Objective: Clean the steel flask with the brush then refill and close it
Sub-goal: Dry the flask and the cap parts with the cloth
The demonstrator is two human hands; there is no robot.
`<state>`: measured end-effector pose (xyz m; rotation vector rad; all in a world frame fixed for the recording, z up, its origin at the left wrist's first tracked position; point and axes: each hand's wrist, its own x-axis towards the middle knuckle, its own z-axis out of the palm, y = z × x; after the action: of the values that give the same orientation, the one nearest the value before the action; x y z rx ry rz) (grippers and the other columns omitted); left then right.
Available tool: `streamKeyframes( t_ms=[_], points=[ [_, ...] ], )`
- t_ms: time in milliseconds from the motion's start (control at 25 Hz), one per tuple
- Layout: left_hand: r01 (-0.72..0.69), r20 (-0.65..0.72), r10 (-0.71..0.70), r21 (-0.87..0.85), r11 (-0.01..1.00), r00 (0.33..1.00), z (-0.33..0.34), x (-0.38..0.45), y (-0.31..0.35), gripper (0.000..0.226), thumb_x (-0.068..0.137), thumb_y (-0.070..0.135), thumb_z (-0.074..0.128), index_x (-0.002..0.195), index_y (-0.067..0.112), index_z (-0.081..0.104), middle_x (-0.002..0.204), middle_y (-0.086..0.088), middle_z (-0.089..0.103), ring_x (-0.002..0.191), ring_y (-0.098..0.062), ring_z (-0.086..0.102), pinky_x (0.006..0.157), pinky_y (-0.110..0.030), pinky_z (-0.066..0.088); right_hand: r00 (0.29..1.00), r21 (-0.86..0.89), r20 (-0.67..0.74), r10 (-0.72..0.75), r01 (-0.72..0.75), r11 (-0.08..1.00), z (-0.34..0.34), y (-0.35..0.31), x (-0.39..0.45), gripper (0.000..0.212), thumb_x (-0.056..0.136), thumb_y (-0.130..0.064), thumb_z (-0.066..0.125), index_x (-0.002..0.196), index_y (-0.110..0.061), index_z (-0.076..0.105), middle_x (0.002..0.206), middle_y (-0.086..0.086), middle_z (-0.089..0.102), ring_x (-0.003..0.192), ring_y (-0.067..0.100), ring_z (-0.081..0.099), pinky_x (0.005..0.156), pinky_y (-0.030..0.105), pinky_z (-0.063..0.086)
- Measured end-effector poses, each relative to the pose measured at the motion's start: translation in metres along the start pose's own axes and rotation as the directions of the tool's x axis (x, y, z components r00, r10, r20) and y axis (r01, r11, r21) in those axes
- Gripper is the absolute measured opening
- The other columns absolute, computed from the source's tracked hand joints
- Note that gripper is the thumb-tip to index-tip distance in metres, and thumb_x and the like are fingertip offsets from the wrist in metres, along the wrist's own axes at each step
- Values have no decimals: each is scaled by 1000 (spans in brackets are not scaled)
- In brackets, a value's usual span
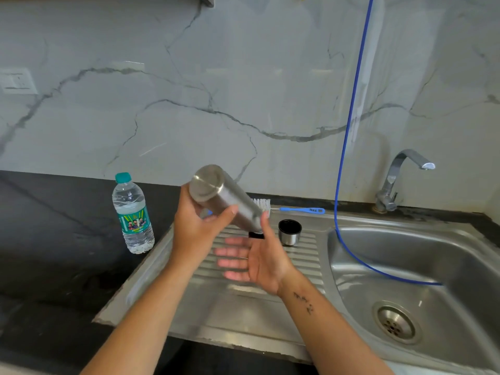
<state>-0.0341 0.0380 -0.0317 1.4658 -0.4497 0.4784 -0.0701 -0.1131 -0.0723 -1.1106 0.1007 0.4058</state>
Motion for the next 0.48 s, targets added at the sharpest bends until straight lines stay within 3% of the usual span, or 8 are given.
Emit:
streamKeyframes(
  t_ms=[120, 240, 360, 480],
  points=[
    [5, 74, -1, -48, 999, 997, 8, -35, -2, 72, 60, 21, 94, 118, 26, 52, 111, 9, 71, 103, -9, 69, 86, -24, 56, 983, 229, -87, -160, 176, 957, -4, -9, -3, 96, 85, -82, 44, 135, -1, 58, 113, 20, 70, 97, 33, 69, 81, 44, 59],
    [19, 187, -30, 62, 998, 982, 6, -62, 1, 81, 57, 34, 95, 126, 32, 53, 121, 11, 66, 114, -12, 66, 92, -25, 54, 917, 241, -257, -306, 368, 898, -18, -18, -15, 70, 89, -60, 60, 134, -6, 59, 121, 22, 69, 100, 30, 69, 82, 45, 56],
    [69, 337, -102, 111, 991, 936, 3, -77, 3, 76, 64, 33, 93, 130, 34, 55, 123, 17, 65, 113, -11, 67, 88, -28, 58, 806, -20, -372, -459, 488, 873, -25, -25, -46, 45, 96, -45, 62, 124, -9, 63, 109, 10, 76, 94, 22, 75, 75, 41, 60],
    [58, 418, -153, 233, 971, 896, 12, -85, 5, 69, 70, 31, 93, 128, 37, 56, 119, 20, 66, 111, -2, 64, 81, -20, 58, 674, -406, -321, -665, 537, 740, -26, -24, -76, 45, 86, -42, 76, 120, -14, 62, 106, 5, 77, 94, 18, 76, 74, 36, 60]
  ],
)
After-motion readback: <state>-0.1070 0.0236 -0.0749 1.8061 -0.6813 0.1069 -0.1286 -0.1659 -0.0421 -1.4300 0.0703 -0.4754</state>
